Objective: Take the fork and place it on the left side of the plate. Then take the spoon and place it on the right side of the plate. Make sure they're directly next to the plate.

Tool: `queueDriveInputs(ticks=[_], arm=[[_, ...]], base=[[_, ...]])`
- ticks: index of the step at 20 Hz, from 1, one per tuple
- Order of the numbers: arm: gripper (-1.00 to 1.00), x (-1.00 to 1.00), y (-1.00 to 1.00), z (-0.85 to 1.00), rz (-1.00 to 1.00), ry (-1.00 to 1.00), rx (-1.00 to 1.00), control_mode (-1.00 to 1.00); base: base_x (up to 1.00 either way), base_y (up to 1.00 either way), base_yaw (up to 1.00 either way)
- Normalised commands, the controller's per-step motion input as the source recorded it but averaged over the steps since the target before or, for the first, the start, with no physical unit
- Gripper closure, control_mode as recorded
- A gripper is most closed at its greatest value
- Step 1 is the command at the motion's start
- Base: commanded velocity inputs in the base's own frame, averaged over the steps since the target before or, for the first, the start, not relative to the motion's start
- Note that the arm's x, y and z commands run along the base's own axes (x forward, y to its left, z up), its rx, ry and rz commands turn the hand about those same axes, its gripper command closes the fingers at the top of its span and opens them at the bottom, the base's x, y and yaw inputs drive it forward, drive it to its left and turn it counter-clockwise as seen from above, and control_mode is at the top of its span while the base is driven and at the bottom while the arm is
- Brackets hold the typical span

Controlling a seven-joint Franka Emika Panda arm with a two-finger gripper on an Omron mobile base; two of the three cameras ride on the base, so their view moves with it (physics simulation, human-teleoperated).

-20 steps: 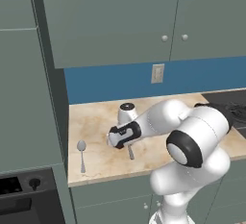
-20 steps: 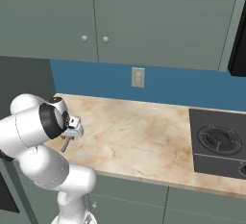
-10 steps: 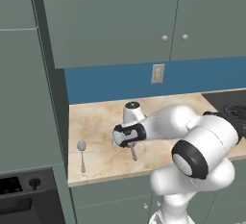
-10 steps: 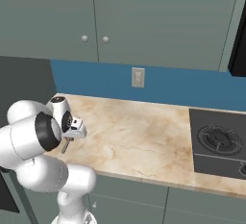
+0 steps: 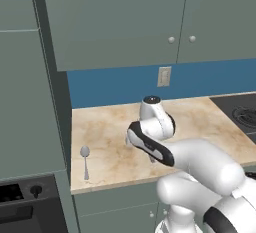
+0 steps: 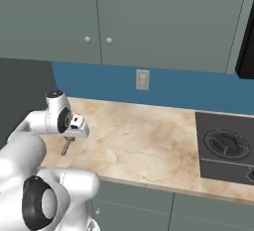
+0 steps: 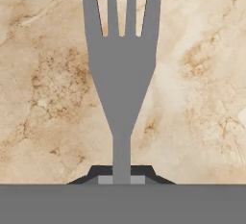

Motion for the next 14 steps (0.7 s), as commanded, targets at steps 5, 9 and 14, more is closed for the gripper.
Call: queueDriveInputs(ticks=[5,9,14], arm=[[1.00,-0.09,0.00,0.11,0.00,-0.01,0.00,-1.00],[1.00,0.00,0.00,0.00,0.00,0.00,0.00,-1.00],[1.00,0.00,0.00,0.00,0.00,0.00,0.00,-1.00]], base=[[0.00,0.00,0.00],[0.00,0.00,0.00],[0.00,0.00,0.00]])
